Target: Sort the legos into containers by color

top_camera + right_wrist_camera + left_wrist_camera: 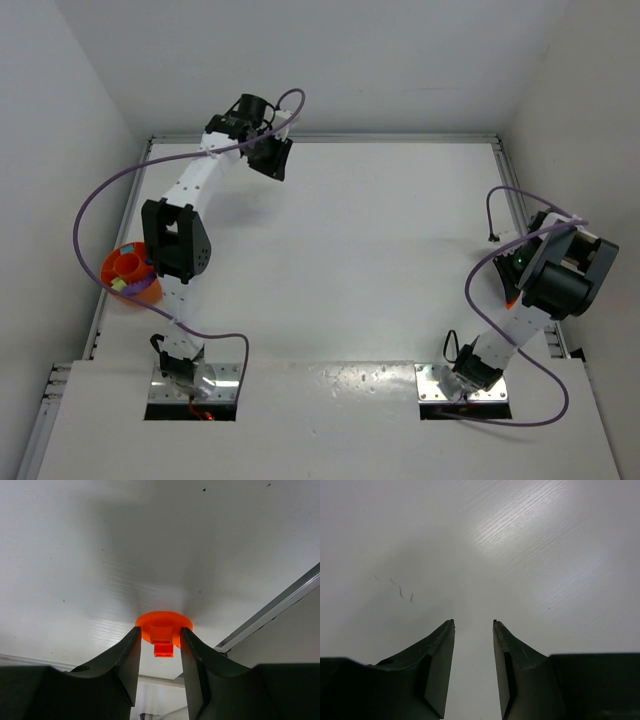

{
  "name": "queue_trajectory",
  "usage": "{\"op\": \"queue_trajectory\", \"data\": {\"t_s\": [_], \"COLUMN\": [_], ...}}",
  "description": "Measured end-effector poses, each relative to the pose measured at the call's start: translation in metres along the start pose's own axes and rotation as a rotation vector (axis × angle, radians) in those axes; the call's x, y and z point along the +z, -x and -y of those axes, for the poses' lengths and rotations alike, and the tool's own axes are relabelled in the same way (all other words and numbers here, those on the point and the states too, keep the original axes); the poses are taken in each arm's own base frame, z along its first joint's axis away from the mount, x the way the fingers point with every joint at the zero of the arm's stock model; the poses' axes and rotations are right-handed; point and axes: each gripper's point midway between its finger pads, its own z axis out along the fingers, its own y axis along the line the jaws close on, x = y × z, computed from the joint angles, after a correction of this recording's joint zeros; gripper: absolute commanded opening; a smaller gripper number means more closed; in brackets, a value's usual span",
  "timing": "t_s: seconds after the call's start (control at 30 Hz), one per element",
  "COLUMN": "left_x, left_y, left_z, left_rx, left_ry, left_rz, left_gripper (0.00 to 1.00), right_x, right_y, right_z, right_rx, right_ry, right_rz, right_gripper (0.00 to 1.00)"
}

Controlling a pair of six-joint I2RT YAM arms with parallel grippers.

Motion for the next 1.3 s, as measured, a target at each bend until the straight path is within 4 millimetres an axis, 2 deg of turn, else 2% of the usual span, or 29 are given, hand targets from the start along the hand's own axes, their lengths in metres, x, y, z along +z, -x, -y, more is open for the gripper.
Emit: {"op": "queue_trajectory", "data": {"t_s": [0.1,0.47,0.63,0.8,0.9,1.1,1.23,1.3], "left_x": [0.001,0.005,0.008,0.013,0.019,0.028,0.011,-0.004], "left_y": [-0.001,-0.007,-0.011,-0.018,-0.024,-0.041,-0.045,-0.037], "left_z": [0.0,0.001,0.001,0.001,0.001,0.005,0.003,0.001], "left_rx": [-0.001,-0.009,-0.011,-0.018,-0.03,-0.118,-0.232,-0.28], "left_ry": [-0.001,-0.004,-0.006,-0.009,-0.011,-0.092,-0.175,-0.21], "left_rz": [-0.003,-0.019,-0.028,-0.042,-0.049,-0.028,0.061,0.153], "left_gripper": [0.42,0.42,0.42,0.42,0.42,0.42,0.42,0.42], "right_x": [0.0,-0.001,-0.002,-0.004,-0.01,-0.034,-0.062,-0.081], "right_y": [0.0,0.001,0.001,0.008,0.023,0.069,0.112,0.139], "right_z": [0.001,0.002,0.001,-0.012,-0.025,-0.058,-0.081,-0.095], "right_rx": [-0.002,-0.008,-0.008,-0.003,0.003,0.007,0.013,0.016], "right_ry": [0.003,0.008,0.013,0.071,0.122,0.234,0.326,0.376], "right_rz": [-0.002,-0.006,-0.004,0.021,0.064,0.205,0.332,0.404], "right_gripper": [0.36,0.16,0.12,0.09,0.08,0.08,0.07,0.07]}}
